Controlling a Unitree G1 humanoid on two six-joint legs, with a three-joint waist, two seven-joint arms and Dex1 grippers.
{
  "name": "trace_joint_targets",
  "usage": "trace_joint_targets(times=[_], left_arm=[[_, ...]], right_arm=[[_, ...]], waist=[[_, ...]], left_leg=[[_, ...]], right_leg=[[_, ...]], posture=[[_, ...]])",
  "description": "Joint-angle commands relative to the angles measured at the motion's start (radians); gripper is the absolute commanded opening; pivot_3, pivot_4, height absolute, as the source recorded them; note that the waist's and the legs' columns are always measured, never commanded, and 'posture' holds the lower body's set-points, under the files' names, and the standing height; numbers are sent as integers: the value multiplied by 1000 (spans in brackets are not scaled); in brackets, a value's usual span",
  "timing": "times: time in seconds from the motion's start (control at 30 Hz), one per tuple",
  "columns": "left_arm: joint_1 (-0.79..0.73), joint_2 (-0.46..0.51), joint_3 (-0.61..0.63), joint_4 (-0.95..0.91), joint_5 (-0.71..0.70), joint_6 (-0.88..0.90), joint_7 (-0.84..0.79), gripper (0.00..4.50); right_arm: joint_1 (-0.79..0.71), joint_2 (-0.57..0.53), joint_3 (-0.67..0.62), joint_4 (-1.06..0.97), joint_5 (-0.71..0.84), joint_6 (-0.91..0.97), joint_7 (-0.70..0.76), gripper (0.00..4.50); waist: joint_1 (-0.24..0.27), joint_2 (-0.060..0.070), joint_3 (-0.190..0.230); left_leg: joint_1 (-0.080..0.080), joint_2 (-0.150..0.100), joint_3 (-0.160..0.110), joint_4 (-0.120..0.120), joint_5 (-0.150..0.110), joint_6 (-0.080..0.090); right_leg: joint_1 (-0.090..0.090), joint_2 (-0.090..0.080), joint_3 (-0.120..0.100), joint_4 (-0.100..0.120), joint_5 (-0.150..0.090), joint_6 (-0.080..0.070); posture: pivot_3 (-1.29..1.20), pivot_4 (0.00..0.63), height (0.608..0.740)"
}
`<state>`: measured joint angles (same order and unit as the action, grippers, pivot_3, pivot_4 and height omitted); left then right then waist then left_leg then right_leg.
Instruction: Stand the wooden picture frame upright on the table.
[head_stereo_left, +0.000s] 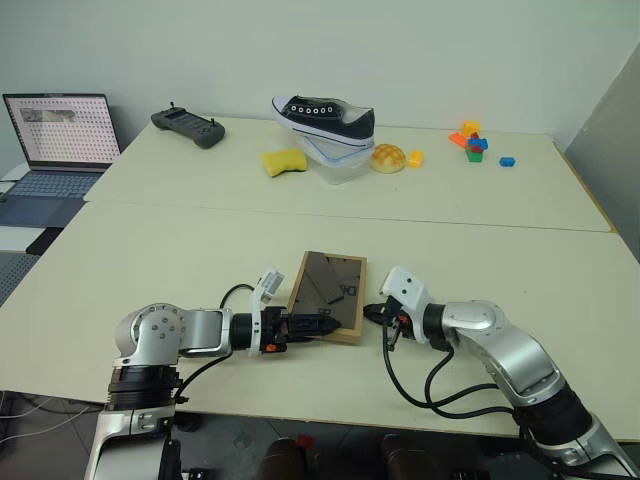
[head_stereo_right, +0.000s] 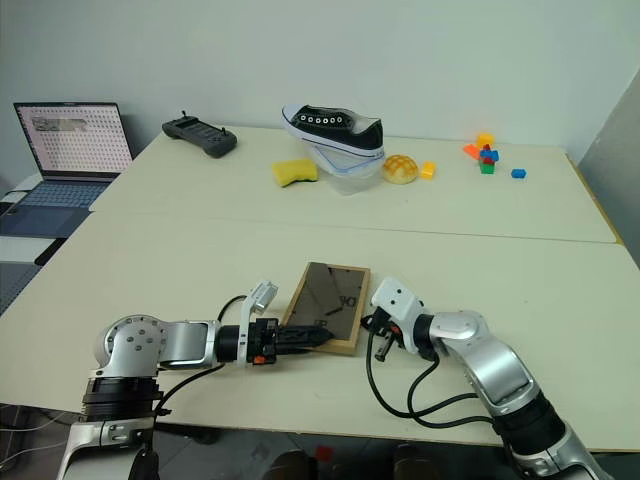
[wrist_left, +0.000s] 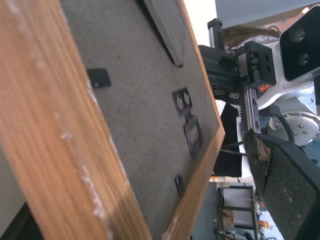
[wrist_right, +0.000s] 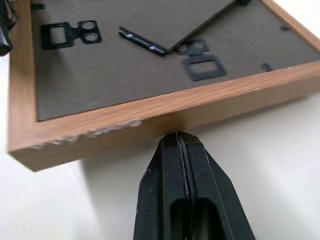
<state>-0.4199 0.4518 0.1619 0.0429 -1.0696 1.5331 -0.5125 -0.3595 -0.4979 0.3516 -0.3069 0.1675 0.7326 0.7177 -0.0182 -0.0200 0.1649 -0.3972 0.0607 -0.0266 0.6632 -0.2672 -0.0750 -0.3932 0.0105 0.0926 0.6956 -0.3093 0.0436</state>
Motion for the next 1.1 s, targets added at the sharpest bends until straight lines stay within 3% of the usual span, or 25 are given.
trace_joint_targets(times=[0.03,0.37,0.5,0.6,0.83,1.1], left_arm=[[24,-6,-5,25,52,-21,13,3483],[-19,-8,68,-4,14,20,-11,1469],[-30,4,58,-46,34,-24,-17,1333],[-54,30,52,-59,48,-94,-74,1332],[-144,72,0,-122,102,-312,-243,1332],[-170,61,-30,-178,101,-385,-287,1332]], right_arm=[[16,-25,-15,-27,-7,-18,5,0],[67,-66,-71,-13,-19,-61,-14,0],[5,-80,-211,-20,59,12,-14,0],[-91,-53,-338,-52,198,161,-5,512],[-386,122,-512,-14,474,445,-81,2330],[-530,184,-423,145,463,392,-98,4160]], waist=[[-1,0,0],[-13,0,0],[-13,-1,0],[-15,0,0],[-15,0,1],[-17,0,1]], left_leg=[[0,0,-1,0,0,0],[0,1,-2,-1,0,0],[0,1,-2,0,0,0],[0,1,-2,-1,0,0],[-3,3,-2,-2,0,0],[-4,3,1,-2,0,0]], right_leg=[[0,0,0,0,0,0],[0,1,-1,0,0,0],[0,1,-1,0,0,0],[-1,2,-1,1,0,0],[-4,4,-1,1,0,-1],[-7,3,1,1,0,-1]], posture=[[0,150,740],[0,150,740],[0,150,740],[0,150,740],[0,150,740],[0,150,740]])
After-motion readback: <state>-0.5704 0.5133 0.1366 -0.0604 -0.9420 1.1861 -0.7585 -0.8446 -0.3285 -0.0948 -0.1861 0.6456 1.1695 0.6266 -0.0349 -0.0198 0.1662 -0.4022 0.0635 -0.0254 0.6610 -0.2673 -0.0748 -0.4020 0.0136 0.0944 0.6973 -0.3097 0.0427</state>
